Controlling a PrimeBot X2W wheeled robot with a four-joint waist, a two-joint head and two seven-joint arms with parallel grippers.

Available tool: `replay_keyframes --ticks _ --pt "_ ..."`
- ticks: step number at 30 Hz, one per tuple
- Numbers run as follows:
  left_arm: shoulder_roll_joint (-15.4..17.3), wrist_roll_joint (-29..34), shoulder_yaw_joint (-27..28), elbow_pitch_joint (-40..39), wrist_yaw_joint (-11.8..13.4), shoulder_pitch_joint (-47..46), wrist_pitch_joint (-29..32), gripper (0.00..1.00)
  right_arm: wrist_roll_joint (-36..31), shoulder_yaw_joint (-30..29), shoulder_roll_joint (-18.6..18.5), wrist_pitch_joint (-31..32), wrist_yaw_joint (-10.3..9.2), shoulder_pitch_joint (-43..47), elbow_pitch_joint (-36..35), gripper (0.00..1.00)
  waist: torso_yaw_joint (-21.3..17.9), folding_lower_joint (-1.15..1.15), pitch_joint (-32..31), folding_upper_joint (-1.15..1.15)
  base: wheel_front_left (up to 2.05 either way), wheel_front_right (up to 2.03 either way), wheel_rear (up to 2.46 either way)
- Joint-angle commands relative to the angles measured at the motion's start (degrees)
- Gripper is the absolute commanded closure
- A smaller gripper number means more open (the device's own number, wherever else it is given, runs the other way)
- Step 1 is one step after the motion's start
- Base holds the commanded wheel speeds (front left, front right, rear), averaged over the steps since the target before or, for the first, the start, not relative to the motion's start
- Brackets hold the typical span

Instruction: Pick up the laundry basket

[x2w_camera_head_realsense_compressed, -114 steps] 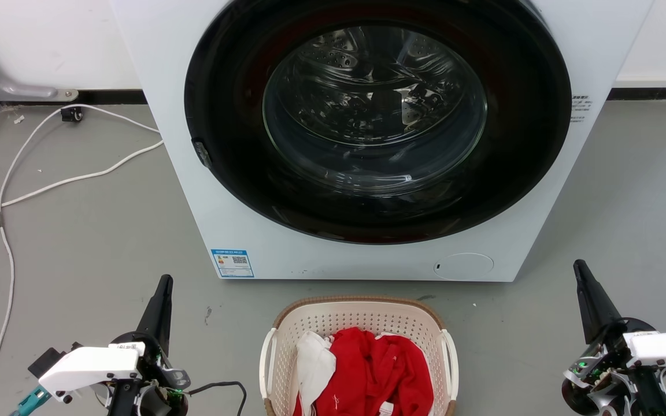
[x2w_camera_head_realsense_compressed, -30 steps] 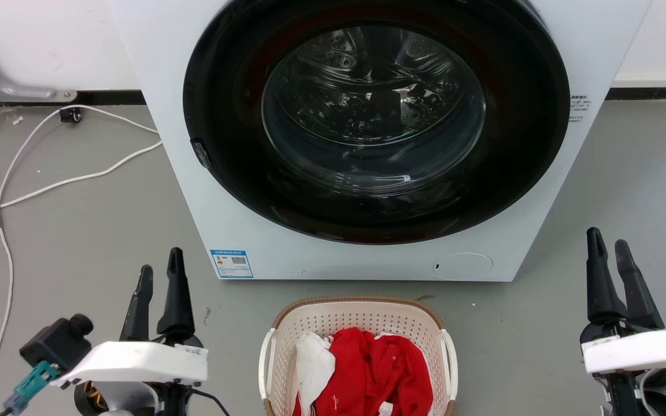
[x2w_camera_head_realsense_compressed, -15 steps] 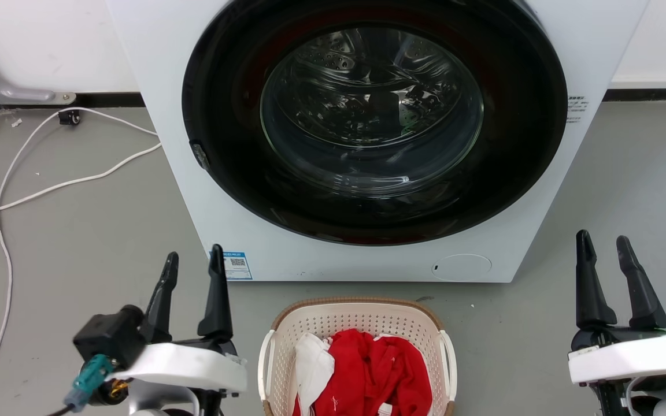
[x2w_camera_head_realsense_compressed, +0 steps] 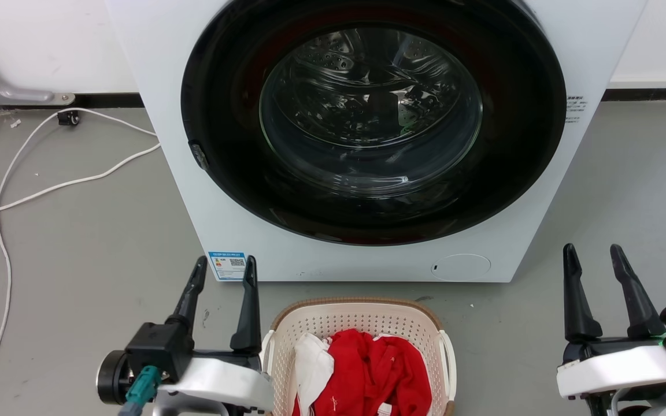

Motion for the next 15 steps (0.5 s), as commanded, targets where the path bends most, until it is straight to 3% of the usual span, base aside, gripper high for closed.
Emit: replay_keyframes --ticks 1,15 --pt "0.57 0.95 -0.5 -0.22 -0.04 -0.88 -0.47 0.0 -1.67 0.0 -0.12 -0.41 0.12 0.34 -0.15 0.0 0.01 0.0 0.0 0.0 0.0 0.0 0.0" --pt "-0.24 5.82 -1.6 2.33 -3.85 0.82 -2.28 0.0 -9.98 0.21 -0.11 -2.2 0.12 0.87 -0.17 0.0 -0.19 0.0 -0.26 0.0 0.0 0.0 0.0"
